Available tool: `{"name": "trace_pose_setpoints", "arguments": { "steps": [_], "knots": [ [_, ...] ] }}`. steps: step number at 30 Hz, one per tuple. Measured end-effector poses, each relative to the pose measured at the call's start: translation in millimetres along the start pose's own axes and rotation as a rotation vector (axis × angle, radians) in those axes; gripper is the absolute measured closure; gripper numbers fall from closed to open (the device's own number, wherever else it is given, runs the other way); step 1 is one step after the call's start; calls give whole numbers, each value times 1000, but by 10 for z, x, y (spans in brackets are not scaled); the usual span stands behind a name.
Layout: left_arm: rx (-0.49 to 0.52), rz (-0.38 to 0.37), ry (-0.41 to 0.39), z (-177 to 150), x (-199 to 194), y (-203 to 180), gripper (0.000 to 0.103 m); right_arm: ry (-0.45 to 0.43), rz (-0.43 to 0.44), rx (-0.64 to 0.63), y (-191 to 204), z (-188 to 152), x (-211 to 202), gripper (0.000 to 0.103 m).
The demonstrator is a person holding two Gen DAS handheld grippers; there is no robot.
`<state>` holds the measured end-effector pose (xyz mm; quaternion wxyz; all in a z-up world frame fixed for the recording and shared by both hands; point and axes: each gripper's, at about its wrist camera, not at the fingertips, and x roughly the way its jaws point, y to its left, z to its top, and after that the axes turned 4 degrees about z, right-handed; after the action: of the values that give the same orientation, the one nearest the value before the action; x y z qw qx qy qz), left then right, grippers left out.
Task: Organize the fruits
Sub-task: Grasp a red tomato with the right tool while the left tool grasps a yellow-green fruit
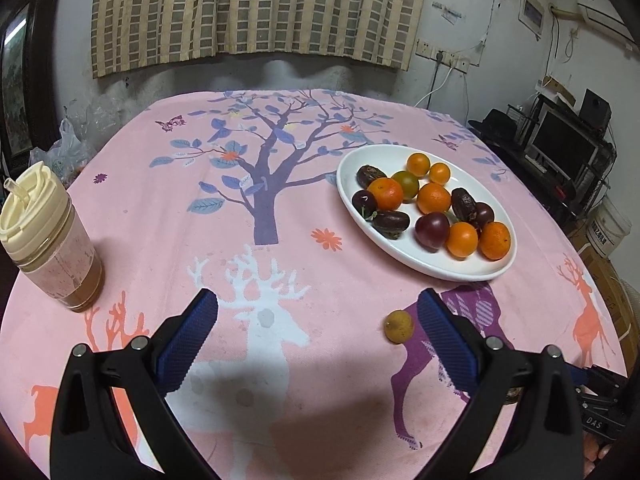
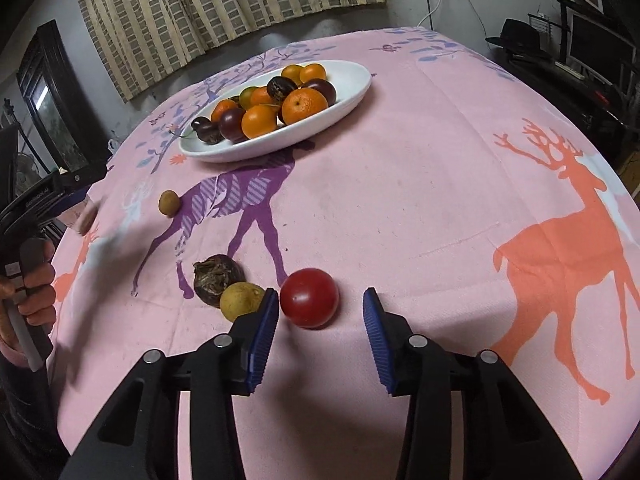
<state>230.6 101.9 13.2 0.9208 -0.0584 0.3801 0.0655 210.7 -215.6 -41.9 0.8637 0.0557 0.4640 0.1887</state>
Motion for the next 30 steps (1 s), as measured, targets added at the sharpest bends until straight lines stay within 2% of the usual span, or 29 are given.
{"name": "trace_pose_setpoints", "arguments": {
  "steps": [2,3,4,5,7,11,14,15,16,19,23,30],
  "knots": [
    [-1,-2,-1,-2,2,3,5,10,-19,-26,44,29,41,59],
    [-2,4,1,-3,17,10,5,14,-34,-43,68,39,52,62],
    [-1,14,4,-5,36,14,5,18,-31,-59,94,43,55,71],
    [-2,24,7,-8,61,27,5,28,-27,-77,137,53,65,75],
    [-14,45,20,-8,124,70,5,13,-45,-85,175,109,41,75],
    [-25,-1,63,-40,231,71,5,-112,63,0,146,415,-131,75],
    [40,-69,68,-110,268,-87,5,-225,117,12,212,698,-196,75],
    [65,-92,65,-138,272,-147,9,-252,136,17,224,765,-195,75],
    [96,-115,61,-169,276,-212,21,-277,153,23,233,821,-191,75],
    [189,-163,76,-279,331,-399,39,-331,193,37,244,889,-132,75],
    [226,-180,89,-322,439,-520,45,-294,195,41,170,868,-38,75],
    [224,-214,104,-279,597,-613,51,-269,241,48,221,827,-61,74]
  ]
}}
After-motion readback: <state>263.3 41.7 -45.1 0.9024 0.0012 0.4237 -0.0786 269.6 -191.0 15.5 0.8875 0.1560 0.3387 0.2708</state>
